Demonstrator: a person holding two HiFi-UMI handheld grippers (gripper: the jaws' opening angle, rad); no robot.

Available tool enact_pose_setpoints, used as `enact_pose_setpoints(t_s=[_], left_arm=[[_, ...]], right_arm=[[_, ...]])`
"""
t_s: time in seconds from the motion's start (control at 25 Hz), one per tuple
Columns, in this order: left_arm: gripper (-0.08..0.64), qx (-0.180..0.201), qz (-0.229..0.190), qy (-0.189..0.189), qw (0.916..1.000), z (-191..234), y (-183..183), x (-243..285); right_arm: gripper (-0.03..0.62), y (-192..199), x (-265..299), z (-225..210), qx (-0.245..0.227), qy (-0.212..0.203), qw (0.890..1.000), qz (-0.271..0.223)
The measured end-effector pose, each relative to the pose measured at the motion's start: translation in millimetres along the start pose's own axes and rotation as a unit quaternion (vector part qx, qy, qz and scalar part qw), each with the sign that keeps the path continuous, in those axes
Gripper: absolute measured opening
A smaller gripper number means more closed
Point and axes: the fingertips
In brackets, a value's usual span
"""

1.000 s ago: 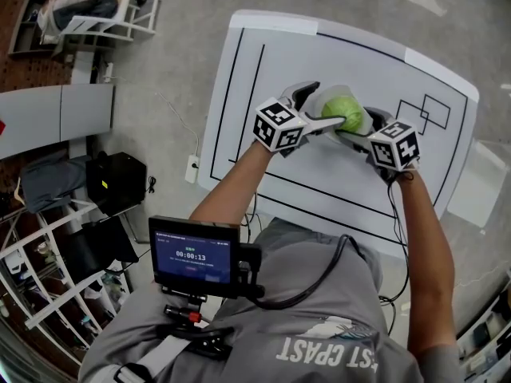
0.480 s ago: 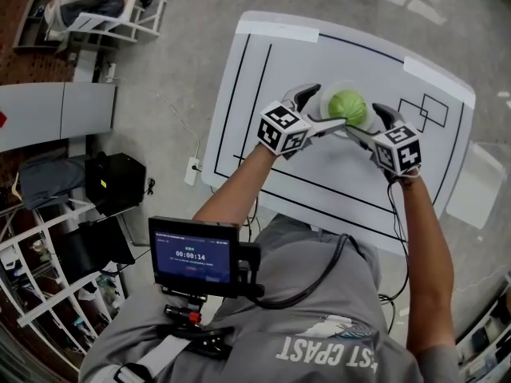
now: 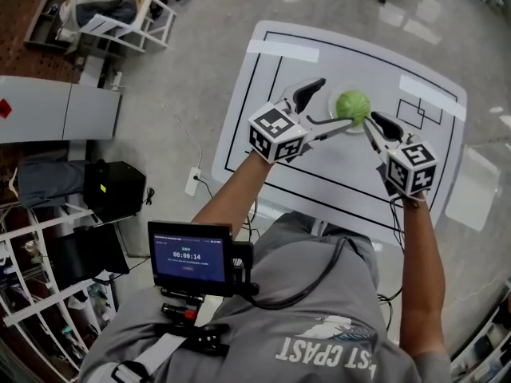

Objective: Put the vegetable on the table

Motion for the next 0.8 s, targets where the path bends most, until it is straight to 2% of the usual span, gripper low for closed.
enact_pose_setpoints(t_s=[0.08,0.16,0.32,0.48,0.6,0.8], left_arm=[[0.446,0.024,-0.017,0.010,0.9995,-27.8,-21.0,-12.3],[0.403,0.050,-0.034,0.018,0.9980,-56.3,-42.1,-26.4],[0.194,0.080,-0.080,0.025,0.9933,-101.0,-77.8,-58.0],[0.009,0.096,-0.128,0.023,0.9868,-137.8,-117.2,-88.9],[0.008,0.110,-0.153,0.015,0.9819,-154.9,-143.0,-105.5],[0.008,0.147,-0.163,-0.014,0.9756,-199.2,-170.2,-136.5]], right_arm=[[0.025,-15.8,-28.0,15.3,0.007,0.010,0.999,-0.031],[0.011,-34.4,-57.9,32.8,0.015,0.018,0.998,-0.062],[0.011,-71.9,-114.8,69.1,0.017,0.024,0.991,-0.127],[0.011,-108.3,-175.1,101.4,-0.013,0.028,0.981,-0.190],[0.011,-130.6,-214.9,118.5,-0.038,0.033,0.974,-0.223],[0.011,-146.7,-285.8,147.6,-0.052,0.022,0.964,-0.262]])
Point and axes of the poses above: the fingertips, and each gripper's own axes: x forward along the fingers, z to its left, y out of its underside, and after that the axes turned 11 degrees about y, right-handed
